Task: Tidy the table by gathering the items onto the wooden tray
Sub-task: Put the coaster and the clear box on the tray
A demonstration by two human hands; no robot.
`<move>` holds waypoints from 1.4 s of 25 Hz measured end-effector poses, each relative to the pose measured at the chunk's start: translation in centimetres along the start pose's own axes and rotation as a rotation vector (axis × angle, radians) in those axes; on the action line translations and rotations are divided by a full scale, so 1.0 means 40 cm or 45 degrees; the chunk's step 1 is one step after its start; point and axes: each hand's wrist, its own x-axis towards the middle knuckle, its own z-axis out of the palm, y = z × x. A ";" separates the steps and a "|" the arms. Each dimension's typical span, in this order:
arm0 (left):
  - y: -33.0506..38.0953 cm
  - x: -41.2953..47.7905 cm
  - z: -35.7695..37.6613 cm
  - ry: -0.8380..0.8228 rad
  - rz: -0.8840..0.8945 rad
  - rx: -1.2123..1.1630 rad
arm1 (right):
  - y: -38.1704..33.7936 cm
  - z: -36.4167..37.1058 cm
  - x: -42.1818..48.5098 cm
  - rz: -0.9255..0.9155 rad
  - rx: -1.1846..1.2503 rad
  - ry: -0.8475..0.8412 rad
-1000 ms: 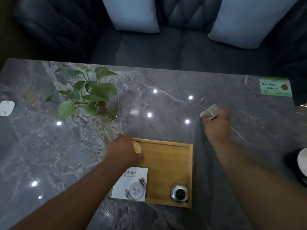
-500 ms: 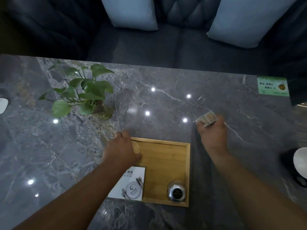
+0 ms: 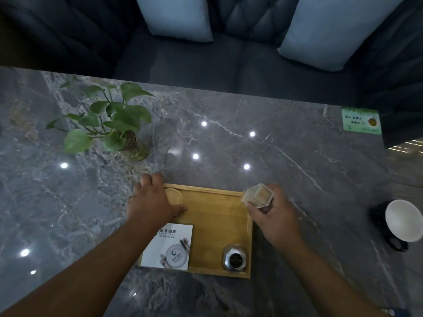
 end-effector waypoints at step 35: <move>-0.194 -0.004 0.078 0.036 -0.047 -0.613 | 0.019 0.022 0.004 -0.475 -0.643 -0.220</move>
